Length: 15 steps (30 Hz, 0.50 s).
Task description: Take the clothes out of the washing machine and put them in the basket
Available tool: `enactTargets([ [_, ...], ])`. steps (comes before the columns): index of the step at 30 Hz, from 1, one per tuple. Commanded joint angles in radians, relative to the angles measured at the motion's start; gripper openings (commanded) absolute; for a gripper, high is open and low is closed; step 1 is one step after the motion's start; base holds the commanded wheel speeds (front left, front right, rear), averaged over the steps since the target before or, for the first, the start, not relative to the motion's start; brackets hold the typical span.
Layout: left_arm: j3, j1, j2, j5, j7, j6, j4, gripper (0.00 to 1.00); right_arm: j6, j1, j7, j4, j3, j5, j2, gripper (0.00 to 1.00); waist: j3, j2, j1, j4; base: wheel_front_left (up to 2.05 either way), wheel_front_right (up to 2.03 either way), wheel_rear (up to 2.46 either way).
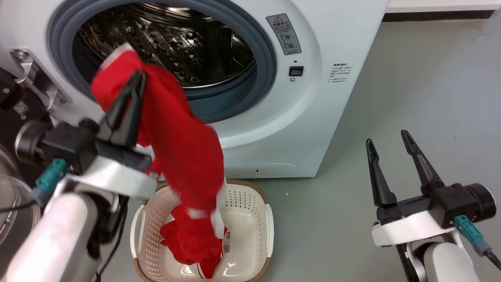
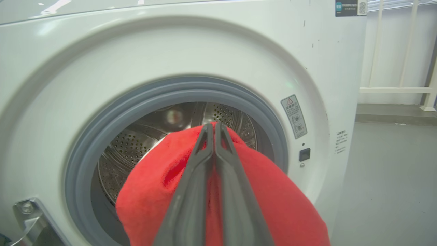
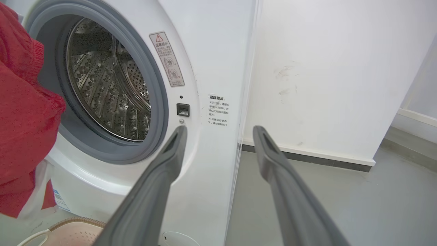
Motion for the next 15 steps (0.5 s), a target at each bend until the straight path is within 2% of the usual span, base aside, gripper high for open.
enactTargets([
  [1,-0.003,0.035,0.009,-0.007,0.018,0.009,-0.024,0.0,-0.001,0.012,-0.002,0.001,-0.004,-0.004,0.001,1.0,-0.002,0.0,0.0002,0.004,0.0,0.0,0.0],
  [5,-0.024,0.126,0.018,-0.03,0.059,0.021,-0.052,0.0,-0.001,0.009,-0.002,-0.005,-0.001,0.0,0.001,1.0,0.006,0.0,0.0002,0.004,0.0,0.0,0.0],
  [8,-0.05,0.176,0.015,-0.042,0.074,0.013,-0.025,0.0,-0.001,0.002,-0.002,-0.007,0.006,0.003,0.001,1.0,0.019,0.0,0.0002,-0.001,0.0,0.0,0.0],
  [15,-0.123,0.197,-0.018,-0.053,0.078,-0.037,0.165,0.0,-0.001,-0.023,-0.002,-0.014,0.008,0.0,0.001,1.0,0.077,0.0,0.0002,-0.022,0.0,0.0,0.0],
])
